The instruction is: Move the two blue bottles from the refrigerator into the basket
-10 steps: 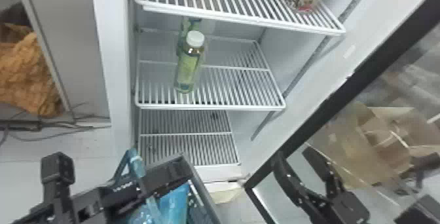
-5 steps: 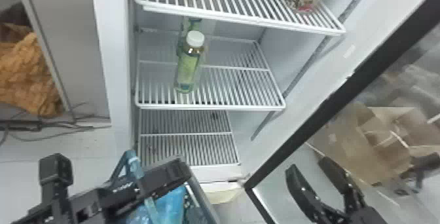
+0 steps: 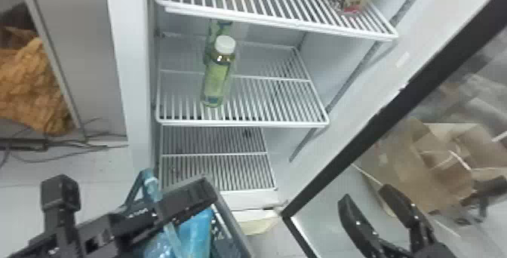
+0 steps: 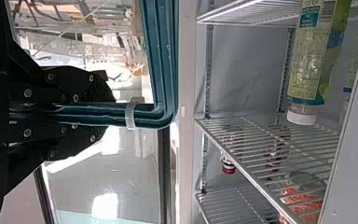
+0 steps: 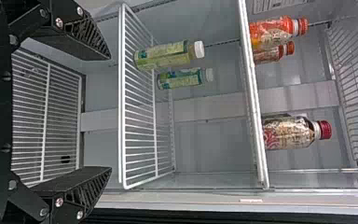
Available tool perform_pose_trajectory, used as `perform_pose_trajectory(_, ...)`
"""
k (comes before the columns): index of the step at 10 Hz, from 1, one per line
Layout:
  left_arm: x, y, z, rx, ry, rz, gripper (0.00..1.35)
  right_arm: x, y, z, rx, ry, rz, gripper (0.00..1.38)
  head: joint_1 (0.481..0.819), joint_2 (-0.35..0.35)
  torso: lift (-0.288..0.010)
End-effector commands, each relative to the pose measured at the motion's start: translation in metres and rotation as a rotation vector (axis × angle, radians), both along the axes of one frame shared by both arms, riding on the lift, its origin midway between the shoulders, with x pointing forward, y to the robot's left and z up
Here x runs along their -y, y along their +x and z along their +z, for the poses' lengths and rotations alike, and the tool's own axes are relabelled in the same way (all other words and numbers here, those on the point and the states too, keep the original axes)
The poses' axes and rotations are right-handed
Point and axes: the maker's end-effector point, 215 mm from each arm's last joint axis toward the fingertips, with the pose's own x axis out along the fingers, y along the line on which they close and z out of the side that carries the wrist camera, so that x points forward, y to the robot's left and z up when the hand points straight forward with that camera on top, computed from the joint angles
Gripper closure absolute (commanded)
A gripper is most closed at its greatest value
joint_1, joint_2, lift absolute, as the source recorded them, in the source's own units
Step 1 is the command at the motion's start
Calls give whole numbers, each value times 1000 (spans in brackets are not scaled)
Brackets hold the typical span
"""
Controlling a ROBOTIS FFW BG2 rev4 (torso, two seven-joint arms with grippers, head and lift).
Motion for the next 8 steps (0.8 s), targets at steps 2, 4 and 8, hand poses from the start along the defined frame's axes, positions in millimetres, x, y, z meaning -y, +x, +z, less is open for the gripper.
perform_pose_trajectory(2, -1, 2, 2, -1, -9, 11, 1197, 2, 1, -2, -1, -2, -3, 233, 695, -350, -216)
perform_pose_trajectory(4, -2, 3, 2, 2, -6, 14, 1197, 3, 1, -5, -4, 2, -7, 233, 695, -350, -216)
perform_pose_trajectory(8, -3, 3, 2, -1, -12, 20, 1197, 6, 6, -6, 7, 18, -16, 233, 695, -350, -216)
